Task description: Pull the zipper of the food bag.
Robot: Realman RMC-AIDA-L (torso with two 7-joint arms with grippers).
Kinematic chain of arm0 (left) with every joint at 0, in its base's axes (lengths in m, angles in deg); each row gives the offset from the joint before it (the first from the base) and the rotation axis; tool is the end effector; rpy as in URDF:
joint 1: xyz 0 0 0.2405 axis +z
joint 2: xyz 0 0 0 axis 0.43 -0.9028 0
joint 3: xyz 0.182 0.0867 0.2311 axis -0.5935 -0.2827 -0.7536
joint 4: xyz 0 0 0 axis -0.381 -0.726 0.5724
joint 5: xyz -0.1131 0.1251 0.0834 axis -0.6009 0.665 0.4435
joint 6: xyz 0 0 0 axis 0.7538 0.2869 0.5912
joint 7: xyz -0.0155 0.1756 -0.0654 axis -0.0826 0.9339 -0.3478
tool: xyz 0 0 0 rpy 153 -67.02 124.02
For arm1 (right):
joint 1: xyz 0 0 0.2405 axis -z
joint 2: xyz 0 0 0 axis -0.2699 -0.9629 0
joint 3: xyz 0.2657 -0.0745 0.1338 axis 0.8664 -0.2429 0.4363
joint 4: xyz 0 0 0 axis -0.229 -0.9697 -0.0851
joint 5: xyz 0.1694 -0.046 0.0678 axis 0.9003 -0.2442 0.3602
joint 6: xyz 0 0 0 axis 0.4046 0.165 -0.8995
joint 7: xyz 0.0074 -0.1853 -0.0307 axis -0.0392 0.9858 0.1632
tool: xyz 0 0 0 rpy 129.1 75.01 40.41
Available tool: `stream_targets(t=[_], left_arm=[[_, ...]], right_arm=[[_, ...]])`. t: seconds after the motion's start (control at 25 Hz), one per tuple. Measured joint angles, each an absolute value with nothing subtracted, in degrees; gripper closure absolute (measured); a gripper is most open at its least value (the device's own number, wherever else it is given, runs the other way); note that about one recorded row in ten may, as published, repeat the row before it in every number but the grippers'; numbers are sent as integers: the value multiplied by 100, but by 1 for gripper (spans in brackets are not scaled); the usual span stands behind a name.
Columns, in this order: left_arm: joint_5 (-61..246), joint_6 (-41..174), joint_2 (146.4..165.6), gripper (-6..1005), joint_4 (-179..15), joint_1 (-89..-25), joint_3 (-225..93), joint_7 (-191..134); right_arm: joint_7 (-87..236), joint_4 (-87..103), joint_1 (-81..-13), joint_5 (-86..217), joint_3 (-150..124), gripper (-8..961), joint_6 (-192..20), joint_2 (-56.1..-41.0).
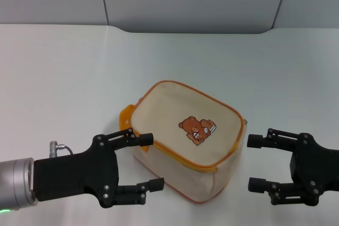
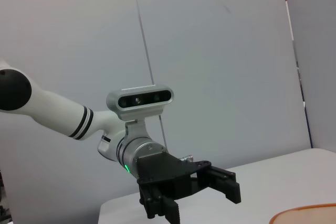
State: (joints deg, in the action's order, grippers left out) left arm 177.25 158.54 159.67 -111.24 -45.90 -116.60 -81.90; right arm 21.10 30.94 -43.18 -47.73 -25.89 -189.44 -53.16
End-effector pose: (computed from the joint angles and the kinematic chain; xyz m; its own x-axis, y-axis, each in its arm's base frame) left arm -0.2649 0.2640 -0.0790 0.7645 0.0624 0.6416 0.1723 -0.9789 -0.1101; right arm 0.2730 0.2709 -0.0492 0.7288 -0.1723 -0.6627 -0.2472 -0.9688 -0.0200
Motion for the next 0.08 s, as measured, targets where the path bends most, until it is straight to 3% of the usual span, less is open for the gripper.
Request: stream_targets(t=[0.08], left_arm=[[17725, 15858, 15967, 162, -11119, -4579, -11653, -8140]], right_arm=[[2127, 3110, -4317, -4772, -2585, 135, -18930, -5337]])
